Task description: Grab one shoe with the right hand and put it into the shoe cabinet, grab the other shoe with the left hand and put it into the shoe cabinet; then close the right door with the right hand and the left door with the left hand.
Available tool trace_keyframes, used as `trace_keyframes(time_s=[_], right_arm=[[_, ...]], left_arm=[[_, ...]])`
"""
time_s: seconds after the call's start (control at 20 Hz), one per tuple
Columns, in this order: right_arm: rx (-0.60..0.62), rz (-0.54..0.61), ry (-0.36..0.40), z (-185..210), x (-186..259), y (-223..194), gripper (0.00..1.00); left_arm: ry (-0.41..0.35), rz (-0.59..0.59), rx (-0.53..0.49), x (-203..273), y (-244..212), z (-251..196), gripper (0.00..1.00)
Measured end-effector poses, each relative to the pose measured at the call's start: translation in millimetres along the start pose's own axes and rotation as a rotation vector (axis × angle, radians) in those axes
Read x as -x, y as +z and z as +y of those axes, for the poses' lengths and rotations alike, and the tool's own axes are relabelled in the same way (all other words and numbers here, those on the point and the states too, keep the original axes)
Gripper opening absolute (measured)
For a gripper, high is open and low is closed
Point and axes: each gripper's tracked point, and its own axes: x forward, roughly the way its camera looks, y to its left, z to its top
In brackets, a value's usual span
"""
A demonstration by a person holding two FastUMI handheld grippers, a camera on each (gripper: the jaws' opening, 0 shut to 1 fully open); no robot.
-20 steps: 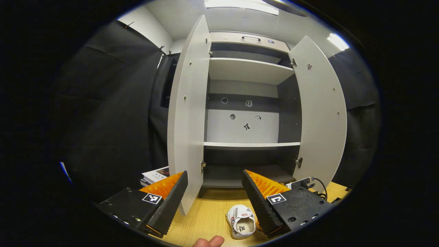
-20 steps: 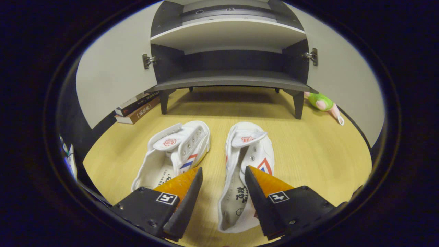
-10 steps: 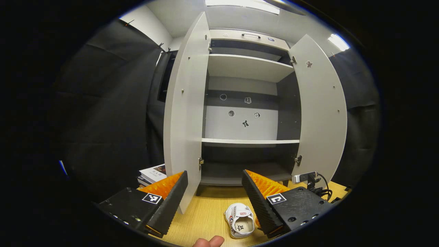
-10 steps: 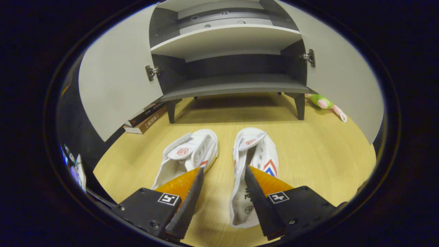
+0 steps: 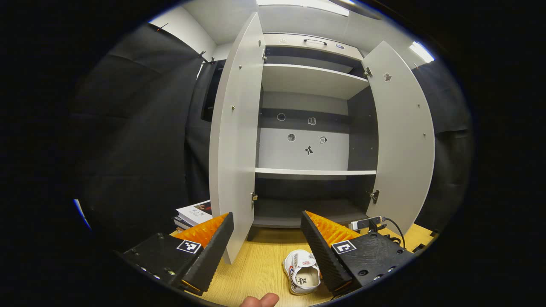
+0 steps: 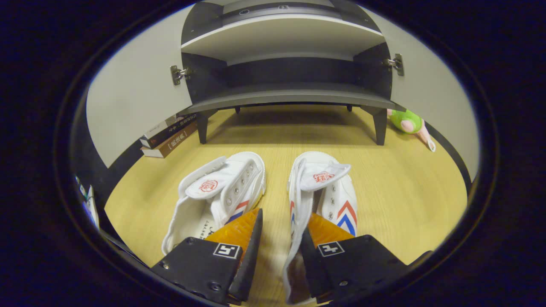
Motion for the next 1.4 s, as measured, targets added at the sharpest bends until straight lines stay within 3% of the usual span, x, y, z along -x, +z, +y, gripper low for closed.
trace_keyframes(time_s=[0.1,0.25,0.45,0.65,0.9,1.2,1.4], right_arm=[[-0.008,-0.004,-0.022,-6.8,-4.6,1.1,0.46],[-0.014,-0.005,-0.041,-15.0,-7.0,2.7,0.13],[0.018,-0.035,-0.047,-17.6,-6.2,5.0,0.04],[0.11,-0.117,-0.093,-26.1,2.2,21.2,0.04],[0.117,-0.187,-0.083,-30.6,44.7,48.6,0.04],[0.204,-0.371,-0.084,-30.9,143.6,155.7,0.04],[0.209,-0.447,-0.067,-30.6,177.6,250.7,0.03]], left_arm=[[0.0,0.006,0.0,-0.9,-2.1,0.3,0.95],[0.0,0.013,-0.008,-2.9,-5.5,1.0,0.95],[-0.001,0.008,-0.001,-3.7,-5.7,-2.1,0.95],[-0.008,0.013,-0.002,-4.1,-8.2,-5.7,0.95],[-0.027,0.008,0.002,-3.8,-9.0,-18.4,0.95],[-0.074,-0.014,0.024,-3.8,-8.2,-46.0,0.95],[-0.099,-0.037,0.02,-1.4,-2.0,-55.9,0.95]])
